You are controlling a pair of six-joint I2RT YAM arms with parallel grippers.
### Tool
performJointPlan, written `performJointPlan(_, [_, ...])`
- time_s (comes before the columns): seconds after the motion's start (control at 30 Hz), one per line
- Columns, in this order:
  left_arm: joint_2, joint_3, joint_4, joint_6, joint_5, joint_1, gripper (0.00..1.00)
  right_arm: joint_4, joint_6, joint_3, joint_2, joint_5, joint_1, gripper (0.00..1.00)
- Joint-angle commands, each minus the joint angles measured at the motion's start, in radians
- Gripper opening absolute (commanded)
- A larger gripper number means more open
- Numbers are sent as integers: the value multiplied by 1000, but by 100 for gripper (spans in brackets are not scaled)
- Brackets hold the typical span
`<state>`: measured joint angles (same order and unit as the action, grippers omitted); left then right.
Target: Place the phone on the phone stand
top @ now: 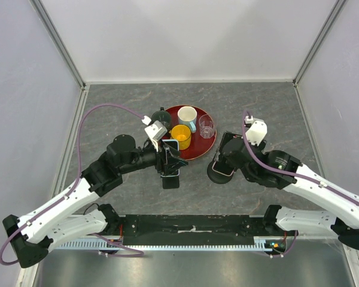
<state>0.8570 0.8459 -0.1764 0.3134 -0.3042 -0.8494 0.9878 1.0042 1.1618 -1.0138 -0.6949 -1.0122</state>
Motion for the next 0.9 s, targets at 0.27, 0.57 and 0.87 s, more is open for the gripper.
performJointPlan(0.27, [-30, 16, -40, 4, 43, 3, 58, 140, 228, 55, -75, -265, -86, 98])
performJointPlan(0.57, [-36, 27, -61, -16, 51, 1, 58, 138, 269, 56, -121, -296, -104, 92])
performJointPlan(0.87, [-55, 39, -87, -28, 71, 3, 58, 130, 252, 59, -141, -310, -124, 72])
